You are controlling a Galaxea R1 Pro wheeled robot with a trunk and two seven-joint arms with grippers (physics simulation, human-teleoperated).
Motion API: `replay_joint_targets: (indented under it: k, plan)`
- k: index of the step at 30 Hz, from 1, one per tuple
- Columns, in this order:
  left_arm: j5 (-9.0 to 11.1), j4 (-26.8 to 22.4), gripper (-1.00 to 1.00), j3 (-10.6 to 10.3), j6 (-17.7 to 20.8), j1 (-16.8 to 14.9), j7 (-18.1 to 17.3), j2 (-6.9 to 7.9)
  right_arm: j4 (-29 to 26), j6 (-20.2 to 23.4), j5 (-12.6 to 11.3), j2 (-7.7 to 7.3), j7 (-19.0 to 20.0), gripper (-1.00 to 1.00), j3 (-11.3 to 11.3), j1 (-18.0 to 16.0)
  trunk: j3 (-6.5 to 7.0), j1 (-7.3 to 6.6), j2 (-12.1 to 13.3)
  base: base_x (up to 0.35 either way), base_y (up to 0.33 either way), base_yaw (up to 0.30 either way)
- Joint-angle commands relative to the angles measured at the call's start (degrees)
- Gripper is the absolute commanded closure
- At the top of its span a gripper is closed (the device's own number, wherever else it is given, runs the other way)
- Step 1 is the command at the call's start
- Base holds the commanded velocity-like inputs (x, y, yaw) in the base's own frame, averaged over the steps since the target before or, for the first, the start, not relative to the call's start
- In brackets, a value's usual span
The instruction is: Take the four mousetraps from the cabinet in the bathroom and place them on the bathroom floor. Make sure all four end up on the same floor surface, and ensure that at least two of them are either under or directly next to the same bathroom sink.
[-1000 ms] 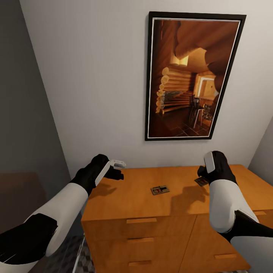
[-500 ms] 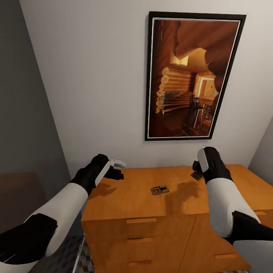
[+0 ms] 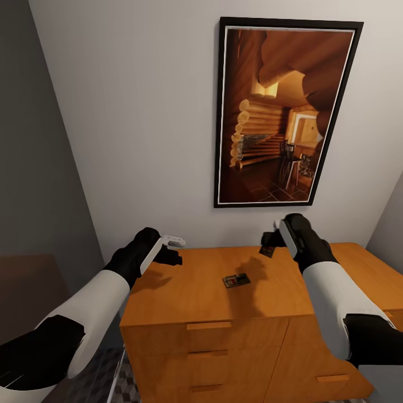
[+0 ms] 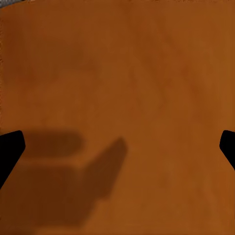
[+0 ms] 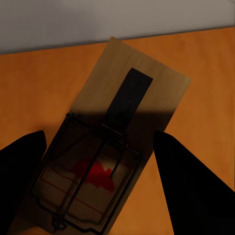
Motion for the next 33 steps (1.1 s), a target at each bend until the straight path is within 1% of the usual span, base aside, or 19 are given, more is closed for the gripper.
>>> replay_joint_targets:
  k: [1,4,8,11,19,33]
  plan:
    - [0.0,0.0,-1.00,-0.1,0.0,-0.1,-0.1,0.01,0.0,0.2,-0.3,-0.14,-0.1,1.00,0.1,0.0,-0.08,0.01,-0.1,0.000,0.000,0.000]
    - [-0.1,0.0,-1.00,-0.1,-1.3,-0.1,0.1,-0.02,0.0,0.2,-0.4,-0.45,0.3,1.00,0.3,0.0,-0.08,0.01,-0.1,0.000,0.000,0.000]
    - [0.0,0.1,-1.00,-0.1,-4.2,-0.1,0.4,-0.03,0.3,0.2,-0.5,-0.67,0.7,1.00,0.4,0.0,-0.08,0.01,-0.1,0.000,0.000,0.000]
    - [0.1,0.3,-1.00,0.0,-5.5,-0.1,0.5,-0.04,1.4,0.2,-0.5,-0.74,0.8,1.00,0.4,0.0,-0.08,0.01,-0.1,0.000,0.000,0.000]
    - [0.1,1.1,-1.00,0.1,-6.4,-0.1,0.5,-0.32,3.3,0.2,-0.5,-0.70,0.5,1.00,0.3,0.0,-0.08,0.01,-0.1,0.000,0.000,0.000]
    - [0.1,1.4,-1.00,0.2,-6.5,-0.1,0.5,-0.82,3.8,0.2,-0.6,-0.69,0.3,1.00,0.2,0.0,-0.08,0.01,-0.1,0.000,0.000,0.000]
